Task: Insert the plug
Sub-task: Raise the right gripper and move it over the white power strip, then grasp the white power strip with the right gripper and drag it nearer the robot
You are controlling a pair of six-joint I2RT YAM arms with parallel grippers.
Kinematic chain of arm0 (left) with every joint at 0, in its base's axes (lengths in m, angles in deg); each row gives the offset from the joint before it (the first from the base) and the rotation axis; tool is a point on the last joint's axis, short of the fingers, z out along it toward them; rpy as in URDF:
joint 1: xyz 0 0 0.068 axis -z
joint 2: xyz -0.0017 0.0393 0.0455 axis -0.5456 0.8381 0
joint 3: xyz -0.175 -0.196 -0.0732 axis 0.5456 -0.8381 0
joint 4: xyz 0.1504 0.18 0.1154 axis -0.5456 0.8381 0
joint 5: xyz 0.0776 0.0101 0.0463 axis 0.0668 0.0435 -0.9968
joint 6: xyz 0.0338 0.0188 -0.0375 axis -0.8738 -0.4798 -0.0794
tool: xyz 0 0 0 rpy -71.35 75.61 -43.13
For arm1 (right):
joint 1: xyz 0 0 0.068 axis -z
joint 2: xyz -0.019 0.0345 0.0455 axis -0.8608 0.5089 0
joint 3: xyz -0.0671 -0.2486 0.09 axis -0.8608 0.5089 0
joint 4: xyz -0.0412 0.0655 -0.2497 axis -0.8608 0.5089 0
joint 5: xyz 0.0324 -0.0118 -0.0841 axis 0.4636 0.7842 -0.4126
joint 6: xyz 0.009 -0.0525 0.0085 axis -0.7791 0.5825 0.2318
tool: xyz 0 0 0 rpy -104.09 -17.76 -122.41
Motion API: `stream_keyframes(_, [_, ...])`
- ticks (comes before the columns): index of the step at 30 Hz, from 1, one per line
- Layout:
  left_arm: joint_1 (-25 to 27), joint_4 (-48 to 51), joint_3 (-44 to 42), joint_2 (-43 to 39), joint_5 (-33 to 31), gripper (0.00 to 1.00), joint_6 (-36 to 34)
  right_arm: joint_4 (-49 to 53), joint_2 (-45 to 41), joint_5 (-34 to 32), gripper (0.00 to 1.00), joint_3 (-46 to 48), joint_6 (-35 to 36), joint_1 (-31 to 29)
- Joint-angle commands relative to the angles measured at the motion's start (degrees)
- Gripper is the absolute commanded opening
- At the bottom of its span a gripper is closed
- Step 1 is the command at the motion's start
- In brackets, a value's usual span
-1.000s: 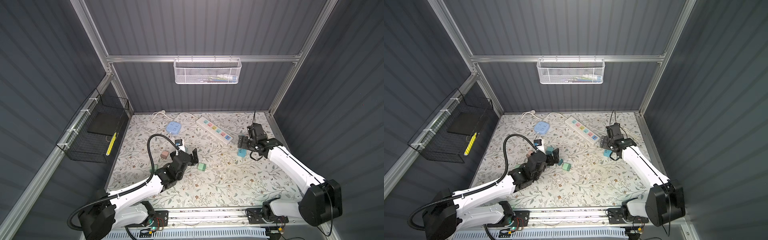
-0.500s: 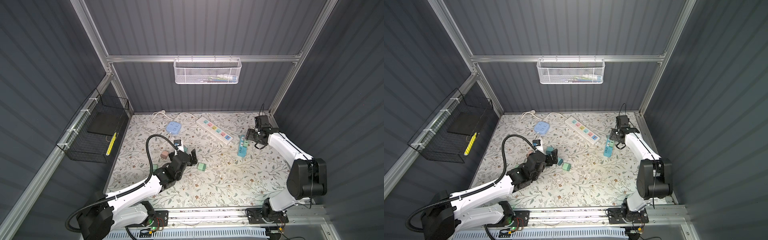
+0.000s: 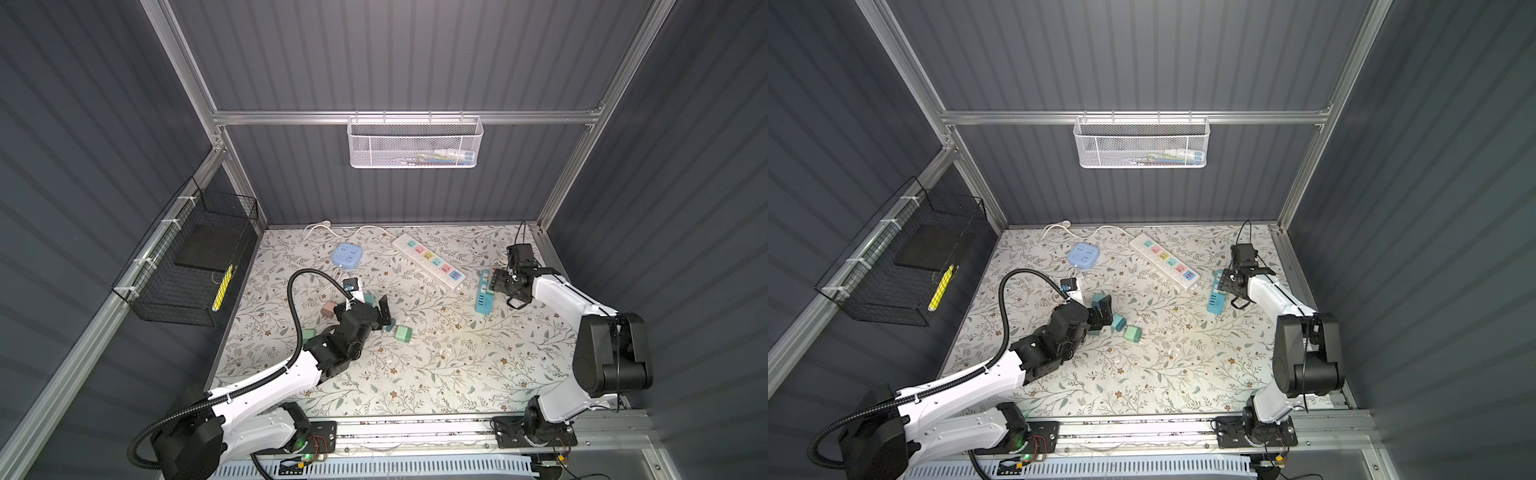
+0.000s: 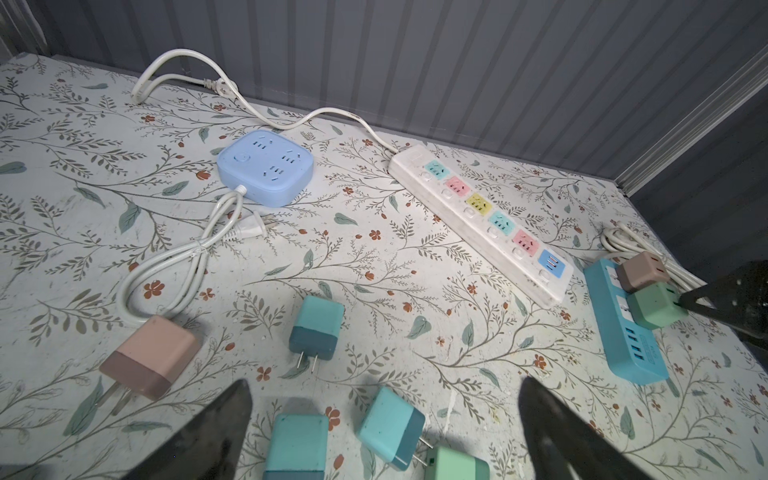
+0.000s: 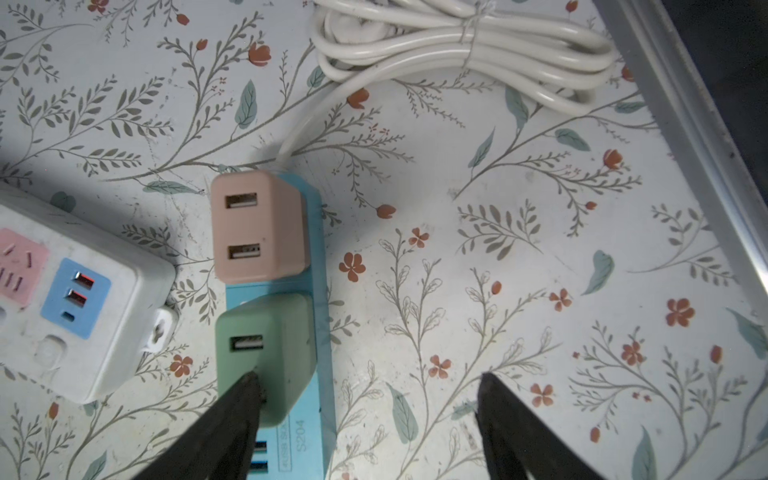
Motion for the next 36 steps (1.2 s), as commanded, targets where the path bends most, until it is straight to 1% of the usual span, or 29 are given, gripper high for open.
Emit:
stream_keyframes(1, [-0.3,0.8,0.62,-1.06,-1.05,1.0,0.46,1.86,-2.53,1.89,0.81,-0.24,0.52,0.3])
stream_keyframes(3, [-0.3,1.81,1.29,-1.25,-1.5,1.0,-0.05,2.48,-4.2,5.19,0.83,-2.11,2.24,-0.48])
stream_keyframes(5, [-0.45,4.38,2.56,-1.78,-2.88,1.0,-0.54,3.52,-5.26,9.2,0.87,-4.74,6.1,-2.99])
stream_keyframes(7, [-0.42,10.74,3.91,-3.61,-6.35,1.0,1.78,5.25,-5.09,10.38,0.91,-7.18,9.67,-6.75])
stream_keyframes(8, [-0.39,13.09,3.66,-5.33,-7.9,1.0,2.96,5.52,-4.43,8.97,0.93,-8.16,10.98,-8.82])
stream_keyframes(10, [-0.47,15.87,1.82,-9.24,-9.36,1.0,4.5,5.08,-1.76,6.67,0.96,-10.7,12.64,-11.52])
stream_keyframes(11, [-0.56,16.8,0.77,-11.36,-9.86,1.0,5.17,5.0,0.28,6.81,0.98,-12.52,13.01,-12.13])
stream_keyframes(14, [-0.65,19.66,-0.97,-15.32,-11.23,1.0,8.01,5.86,6.88,9.08,0.99,-18.97,13.22,-12.66])
stream_keyframes(16, [-0.65,21.56,-0.96,-15.79,-11.98,1.0,9.44,7.28,10.83,11.18,0.99,-22.9,13.79,-12.71])
stream_keyframes(19, [-0.66,25.69,-0.72,-14.81,-13.48,1.0,13.33,9.14,16.46,12.28,0.99,-27.7,13.99,-12.71])
stream_keyframes(21, [-0.67,25.71,-0.86,-13.83,-12.47,1.0,13.4,9.6,19.71,12.27,0.99,-30.62,14.13,-12.71])
stream_keyframes(23, [-0.65,25.41,-0.31,-11.94,-11.71,1.0,13.61,10.52,22.75,15.33,0.99,-33.92,14.72,-12.46])
stream_keyframes(25, [-0.75,26.16,1.31,-9.35,-10.98,1.0,14.07,10.27,25.42,16.05,0.99,-36.16,14.16,-12.2])
stream_keyframes(29, [-0.9,27.87,5.95,-3.82,-10.06,1.0,12.72,12.59,32.05,15.62,0.99,-43.36,12.85,-11.57])
stream_keyframes(33, [-1.16,27.0,8.63,-0.88,-9.69,1.0,10.99,15.0,37.71,16.36,0.99,-50.14,13.52,-11.34])
stream_keyframes(36, [-1.7,24.43,8.77,-0.09,-8.33,1.0,9.49,17.94,41.58,21.57,0.99,-54.5,13.79,-11.21])
